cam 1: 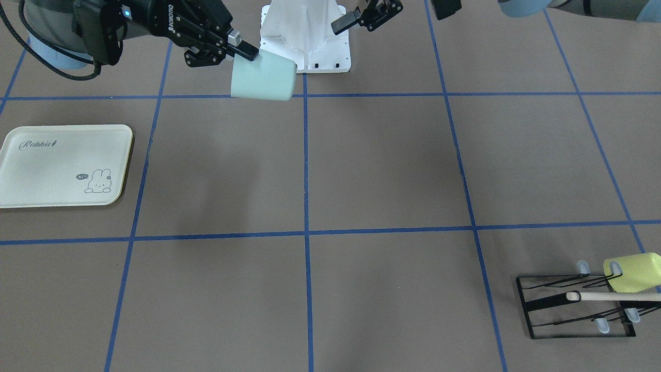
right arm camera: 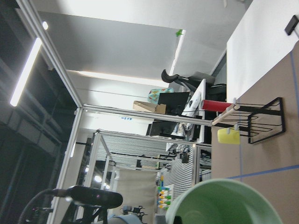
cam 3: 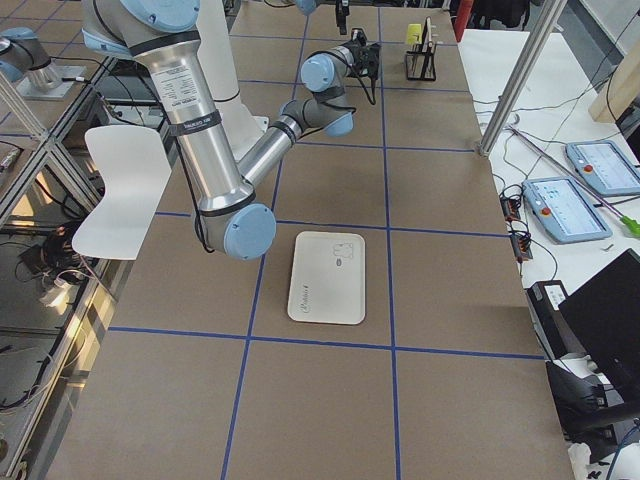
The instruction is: Left arm grabs green cup and hands to right arm on tray
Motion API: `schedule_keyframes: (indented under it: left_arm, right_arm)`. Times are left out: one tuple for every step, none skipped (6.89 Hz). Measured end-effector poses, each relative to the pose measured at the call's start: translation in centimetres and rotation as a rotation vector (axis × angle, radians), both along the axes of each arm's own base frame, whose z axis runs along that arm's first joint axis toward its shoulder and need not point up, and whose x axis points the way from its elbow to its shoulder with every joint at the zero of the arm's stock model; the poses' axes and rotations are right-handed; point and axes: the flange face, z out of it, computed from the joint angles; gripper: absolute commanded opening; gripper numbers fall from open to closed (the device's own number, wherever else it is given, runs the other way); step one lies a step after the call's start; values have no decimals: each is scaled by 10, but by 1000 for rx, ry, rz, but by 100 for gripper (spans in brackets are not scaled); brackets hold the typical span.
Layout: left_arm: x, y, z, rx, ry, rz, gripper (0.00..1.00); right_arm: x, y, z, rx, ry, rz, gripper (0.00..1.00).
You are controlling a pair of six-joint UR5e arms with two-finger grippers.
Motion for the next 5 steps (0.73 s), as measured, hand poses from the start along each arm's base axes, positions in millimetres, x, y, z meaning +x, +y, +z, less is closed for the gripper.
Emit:
schedule_keyframes:
  left_arm:
    - [6,-6,24,21,-53,-14,100]
    - [11,-11,53,50,-116,-29,100]
    - [15,-17,85,91,-199,-44,100]
    - [17,-27,115,117,-309,-57,100]
    - [15,-40,139,127,-434,-66,100]
  right_arm:
    - [1,-16,8,-26,134,-8,0]
    - [3,-30,18,-46,260,-13,0]
    - [10,-44,29,-68,362,-12,0]
    - [24,-58,44,-87,457,-16,0]
    - [38,-67,59,-87,538,-27,0]
